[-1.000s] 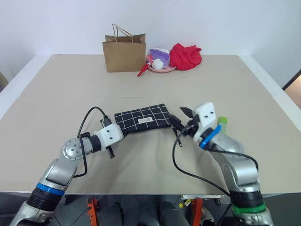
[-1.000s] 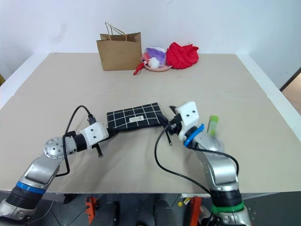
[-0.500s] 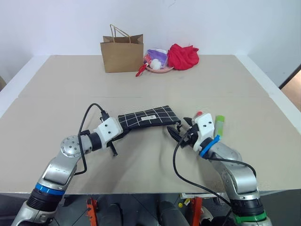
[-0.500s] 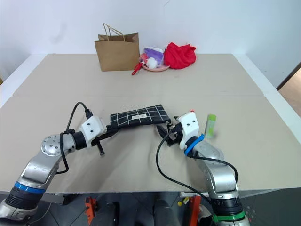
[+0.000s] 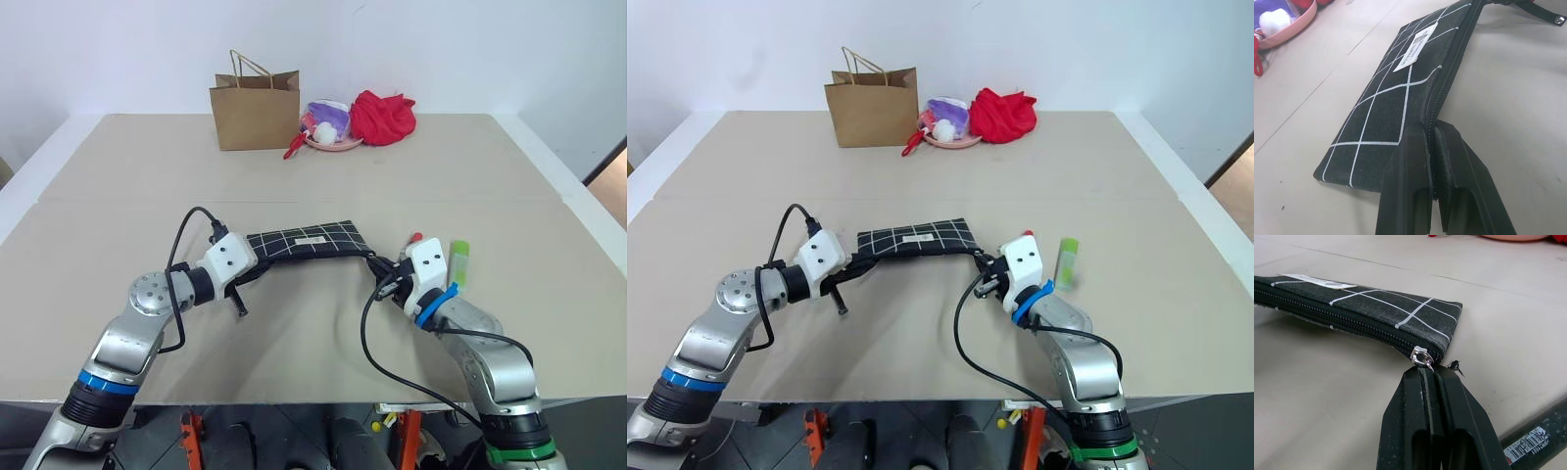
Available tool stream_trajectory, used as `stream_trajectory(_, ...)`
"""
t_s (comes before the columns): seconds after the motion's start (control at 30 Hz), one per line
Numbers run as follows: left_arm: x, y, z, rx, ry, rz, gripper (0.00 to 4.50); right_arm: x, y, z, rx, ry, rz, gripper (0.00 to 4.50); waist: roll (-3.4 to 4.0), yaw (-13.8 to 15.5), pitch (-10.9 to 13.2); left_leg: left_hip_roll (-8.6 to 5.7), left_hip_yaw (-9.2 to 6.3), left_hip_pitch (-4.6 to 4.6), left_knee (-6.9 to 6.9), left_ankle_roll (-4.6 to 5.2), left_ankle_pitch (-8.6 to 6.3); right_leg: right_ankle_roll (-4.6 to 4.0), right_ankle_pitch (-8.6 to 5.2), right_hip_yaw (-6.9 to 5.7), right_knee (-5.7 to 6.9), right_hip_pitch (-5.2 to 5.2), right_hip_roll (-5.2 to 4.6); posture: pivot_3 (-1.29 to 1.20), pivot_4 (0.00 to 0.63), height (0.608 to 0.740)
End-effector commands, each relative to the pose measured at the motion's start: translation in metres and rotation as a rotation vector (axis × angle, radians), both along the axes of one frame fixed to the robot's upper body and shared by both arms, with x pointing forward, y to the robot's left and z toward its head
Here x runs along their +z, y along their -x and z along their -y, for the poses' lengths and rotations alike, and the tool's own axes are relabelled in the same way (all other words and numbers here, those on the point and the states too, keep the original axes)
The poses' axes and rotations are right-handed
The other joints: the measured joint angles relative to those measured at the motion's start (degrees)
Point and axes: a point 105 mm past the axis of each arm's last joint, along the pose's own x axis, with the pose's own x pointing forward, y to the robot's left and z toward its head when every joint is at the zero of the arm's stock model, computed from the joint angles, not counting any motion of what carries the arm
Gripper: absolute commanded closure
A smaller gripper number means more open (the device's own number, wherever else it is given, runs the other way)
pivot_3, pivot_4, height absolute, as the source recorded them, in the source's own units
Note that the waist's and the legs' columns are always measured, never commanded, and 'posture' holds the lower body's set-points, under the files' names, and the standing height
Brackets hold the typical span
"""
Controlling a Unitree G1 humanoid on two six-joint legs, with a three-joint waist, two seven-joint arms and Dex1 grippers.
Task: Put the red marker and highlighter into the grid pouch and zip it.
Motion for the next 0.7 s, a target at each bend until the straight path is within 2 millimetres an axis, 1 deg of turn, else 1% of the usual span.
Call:
stream_trajectory(0.03, 0.012, 0.000, 0.003, -0.008, 0.024, 0.035, 4.50, 0.016, 0.000, -0.002, 0.013, 0.004, 0.060, 4.49, 0.00, 0.0, 0.0, 0.00, 0.00, 0.00, 0.00, 0.00, 0.00, 0.00, 0.00, 0.00, 0.00, 0.00, 0.00, 0.00, 0.150, 0.740)
stream_trajectory(0.13, 0.011, 0.002, 0.005, -0.020, 0.023, 0.034, 4.50, 0.021, -0.001, -0.005, 0.032, 0.026, 0.074, 4.49, 0.00, 0.0, 0.0, 0.00, 0.00, 0.00, 0.00, 0.00, 0.00, 0.00, 0.00, 0.00, 0.00, 0.00, 0.00, 0.00, 0.150, 0.740)
stream_trajectory(0.27, 0.011, 0.006, 0.011, -0.044, 0.024, 0.030, 4.50, 0.025, 0.000, -0.018, 0.087, 0.063, 0.079, 4.49, 0.00, 0.0, 0.0, 0.00, 0.00, 0.00, 0.00, 0.00, 0.00, 0.00, 0.00, 0.00, 0.00, 0.00, 0.00, 0.00, 0.150, 0.740)
stream_trajectory(0.37, 0.010, 0.006, 0.014, -0.051, 0.029, 0.028, 4.50, 0.027, -0.001, -0.027, 0.100, 0.059, 0.078, 4.49, 0.00, 0.0, 0.0, 0.00, 0.00, 0.01, 0.00, 0.00, 0.00, -0.01, 0.00, 0.00, 0.00, 0.00, 0.00, 0.00, 0.150, 0.740)
stream_trajectory(0.53, 0.011, 0.008, 0.018, -0.058, 0.034, 0.029, 4.50, 0.029, -0.002, -0.035, 0.114, 0.058, 0.079, 4.49, 0.00, 0.0, 0.0, 0.00, 0.00, 0.00, 0.00, 0.00, 0.00, -0.01, 0.00, 0.00, 0.00, 0.00, 0.00, 0.00, 0.150, 0.740)
stream_trajectory(0.6, 0.010, 0.008, 0.018, -0.058, 0.035, 0.027, 4.50, 0.029, -0.002, -0.036, 0.114, 0.062, 0.079, 4.49, 0.00, 0.0, 0.0, 0.00, 0.00, 0.00, 0.00, 0.00, 0.00, 0.00, 0.00, 0.00, 0.00, 0.00, 0.00, 0.00, 0.150, 0.740)
stream_trajectory(0.67, 0.009, 0.008, 0.017, -0.054, 0.034, 0.023, 4.50, 0.028, -0.003, -0.030, 0.098, 0.053, 0.063, 4.49, 0.00, 0.0, 0.0, 0.00, 0.00, -0.01, 0.00, 0.00, 0.00, 0.00, 0.00, 0.00, 0.00, 0.00, 0.00, 0.00, 0.150, 0.740)
stream_trajectory(0.7, 0.009, 0.008, 0.016, -0.051, 0.034, 0.021, 4.50, 0.027, -0.003, -0.027, 0.088, 0.038, 0.051, 4.14, 0.00, 0.0, 0.0, 0.00, 0.00, -0.01, 0.00, 0.00, 0.00, 0.00, 0.00, 0.00, 0.00, 0.00, 0.00, 0.00, 0.150, 0.740)
